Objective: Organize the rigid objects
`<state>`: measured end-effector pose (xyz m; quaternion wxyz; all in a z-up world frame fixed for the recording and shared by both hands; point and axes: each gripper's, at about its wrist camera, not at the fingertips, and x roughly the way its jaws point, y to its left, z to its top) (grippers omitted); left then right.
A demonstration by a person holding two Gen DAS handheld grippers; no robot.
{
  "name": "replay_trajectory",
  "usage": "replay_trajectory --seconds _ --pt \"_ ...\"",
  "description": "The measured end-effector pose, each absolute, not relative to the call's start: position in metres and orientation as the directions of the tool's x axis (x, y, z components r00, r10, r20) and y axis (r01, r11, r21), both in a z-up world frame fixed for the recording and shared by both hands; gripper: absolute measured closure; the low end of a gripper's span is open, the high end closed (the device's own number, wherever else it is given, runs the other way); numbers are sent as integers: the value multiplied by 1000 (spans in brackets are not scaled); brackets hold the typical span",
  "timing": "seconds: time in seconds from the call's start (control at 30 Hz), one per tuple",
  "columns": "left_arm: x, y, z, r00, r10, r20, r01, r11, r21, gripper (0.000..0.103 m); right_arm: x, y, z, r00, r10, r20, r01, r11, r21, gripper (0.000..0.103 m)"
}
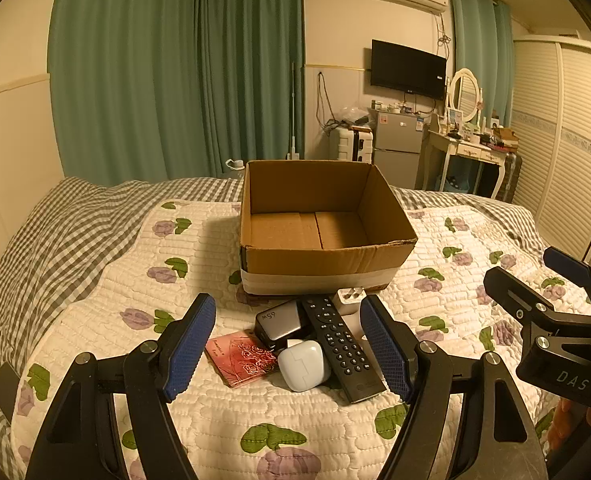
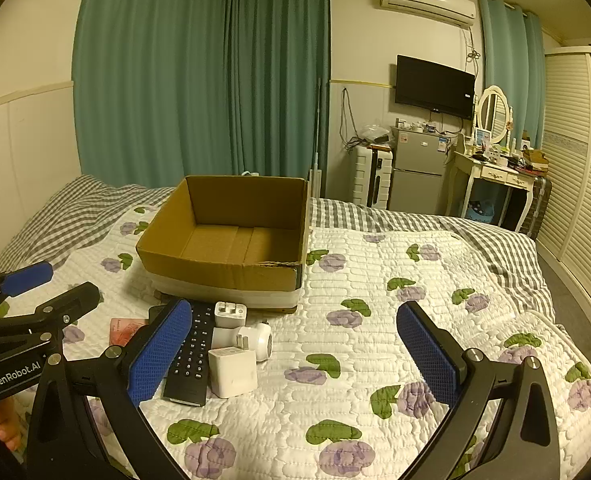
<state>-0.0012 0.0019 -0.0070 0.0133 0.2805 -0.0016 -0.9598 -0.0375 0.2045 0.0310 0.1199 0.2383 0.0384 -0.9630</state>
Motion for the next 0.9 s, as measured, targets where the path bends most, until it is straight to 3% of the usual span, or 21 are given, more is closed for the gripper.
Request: replay_trajectory --seconds 0.9 --pt "-2 2 -8 -840 -27 -542 24 -1000 13 25 -38 202 30 -856 -215 -470 252 -968 -17 0"
